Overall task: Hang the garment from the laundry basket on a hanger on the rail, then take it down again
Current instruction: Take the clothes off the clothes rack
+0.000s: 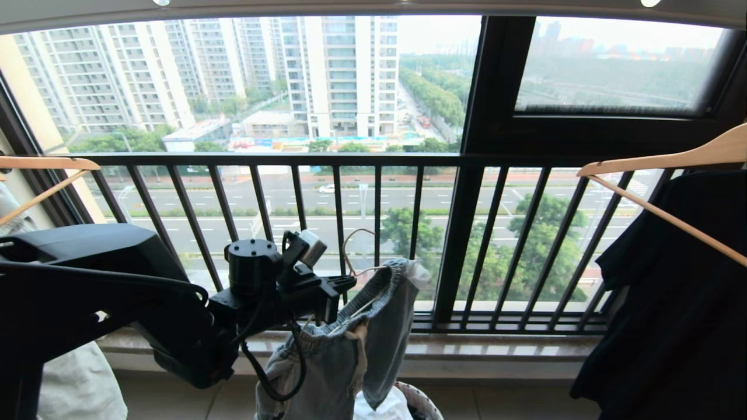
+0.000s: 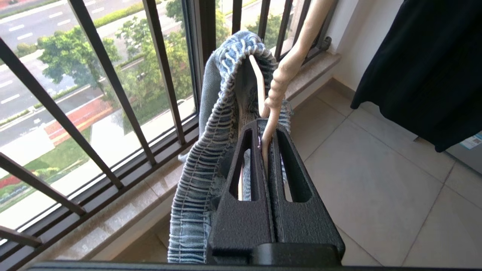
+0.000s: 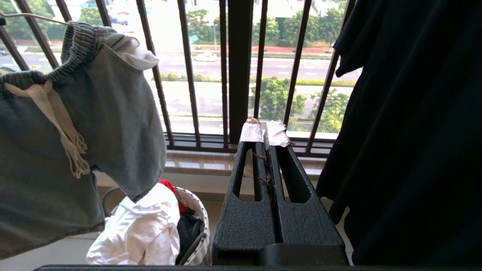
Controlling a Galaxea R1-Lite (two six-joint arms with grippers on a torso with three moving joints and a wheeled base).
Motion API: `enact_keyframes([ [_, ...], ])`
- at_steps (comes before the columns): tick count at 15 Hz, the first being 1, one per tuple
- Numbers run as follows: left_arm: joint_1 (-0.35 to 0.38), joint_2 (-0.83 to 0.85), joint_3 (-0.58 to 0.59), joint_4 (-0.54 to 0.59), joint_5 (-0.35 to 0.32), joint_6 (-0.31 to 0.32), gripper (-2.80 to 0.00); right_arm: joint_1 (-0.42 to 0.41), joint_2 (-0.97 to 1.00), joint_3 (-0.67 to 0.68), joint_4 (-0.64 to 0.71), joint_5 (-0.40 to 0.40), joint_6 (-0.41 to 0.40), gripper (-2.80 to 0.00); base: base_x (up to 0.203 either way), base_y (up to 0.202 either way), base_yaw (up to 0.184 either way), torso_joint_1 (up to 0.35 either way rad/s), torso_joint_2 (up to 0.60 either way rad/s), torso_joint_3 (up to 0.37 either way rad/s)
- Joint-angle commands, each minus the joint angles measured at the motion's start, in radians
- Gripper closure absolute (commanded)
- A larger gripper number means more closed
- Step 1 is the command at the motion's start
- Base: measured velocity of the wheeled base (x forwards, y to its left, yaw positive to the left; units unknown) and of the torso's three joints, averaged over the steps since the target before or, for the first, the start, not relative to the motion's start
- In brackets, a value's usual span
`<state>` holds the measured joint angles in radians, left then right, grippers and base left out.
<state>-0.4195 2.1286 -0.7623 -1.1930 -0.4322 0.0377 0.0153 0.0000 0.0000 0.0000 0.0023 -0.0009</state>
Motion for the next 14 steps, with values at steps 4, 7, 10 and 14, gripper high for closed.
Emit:
enact_keyframes([
  [4,-0.028,0.067,0.003,-0.143,0.049,-0.046,0.0,0.0,0.002,-0.016,-0.001,-0.002,-0.02,0.0,0.0,0.0,0.0,0.0,0.0,0.0],
  [7,-0.028,0.048,0.009,-0.143,0.049,-0.071,0.0,0.0,0.043,-0.183,0.052,-0.005,-0.024,0.0,0.0,0.0,0.0,0.0,0.0,0.0],
  [10,-0.028,0.042,0.016,-0.146,0.05,-0.073,0.0,0.0,0.224,-0.416,0.095,0.014,-0.074,0.0,0.0,0.0,0.0,0.0,0.0,0.0],
  [14,-0.029,0.012,0.033,-0.146,0.048,-0.076,0.0,0.0,0.551,-0.698,0.107,0.036,-0.18,0.0,0.0,0.0,0.0,0.0,0.0,0.0],
])
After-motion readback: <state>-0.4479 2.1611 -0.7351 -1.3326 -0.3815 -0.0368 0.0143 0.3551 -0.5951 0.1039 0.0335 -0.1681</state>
